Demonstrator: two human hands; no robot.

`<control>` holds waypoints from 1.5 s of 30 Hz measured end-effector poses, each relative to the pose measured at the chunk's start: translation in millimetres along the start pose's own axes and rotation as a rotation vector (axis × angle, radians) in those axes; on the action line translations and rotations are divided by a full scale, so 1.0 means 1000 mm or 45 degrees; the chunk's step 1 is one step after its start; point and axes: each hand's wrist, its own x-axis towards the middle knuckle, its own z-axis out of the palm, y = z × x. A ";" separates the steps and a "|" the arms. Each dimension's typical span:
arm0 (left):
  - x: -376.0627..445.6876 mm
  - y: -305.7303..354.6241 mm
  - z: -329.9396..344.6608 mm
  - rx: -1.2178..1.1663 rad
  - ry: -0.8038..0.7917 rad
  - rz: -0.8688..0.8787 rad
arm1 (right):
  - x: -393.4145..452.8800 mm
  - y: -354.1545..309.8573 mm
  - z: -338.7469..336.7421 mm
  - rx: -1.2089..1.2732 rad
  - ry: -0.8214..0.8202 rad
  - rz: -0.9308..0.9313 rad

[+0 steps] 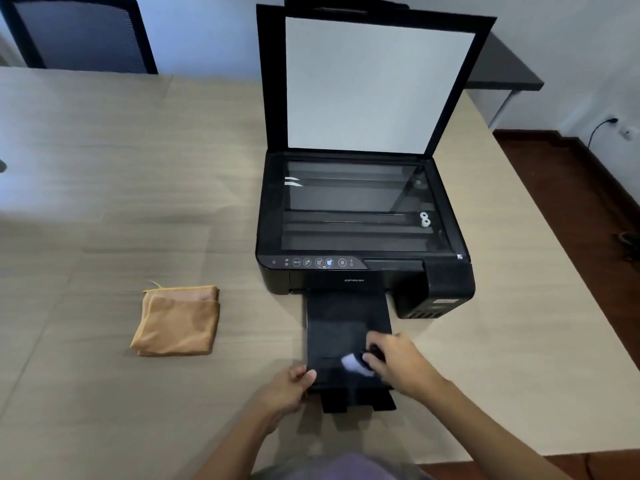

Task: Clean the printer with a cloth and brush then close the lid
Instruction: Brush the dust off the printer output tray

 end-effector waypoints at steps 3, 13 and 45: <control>-0.001 -0.001 0.001 0.021 0.029 0.010 | 0.013 0.007 -0.007 0.147 0.451 0.158; -0.005 0.002 -0.001 0.076 -0.012 0.068 | 0.010 -0.019 0.011 0.010 -0.022 -0.162; -0.014 0.012 -0.007 0.119 -0.063 0.089 | 0.050 -0.032 0.017 0.202 0.559 -0.017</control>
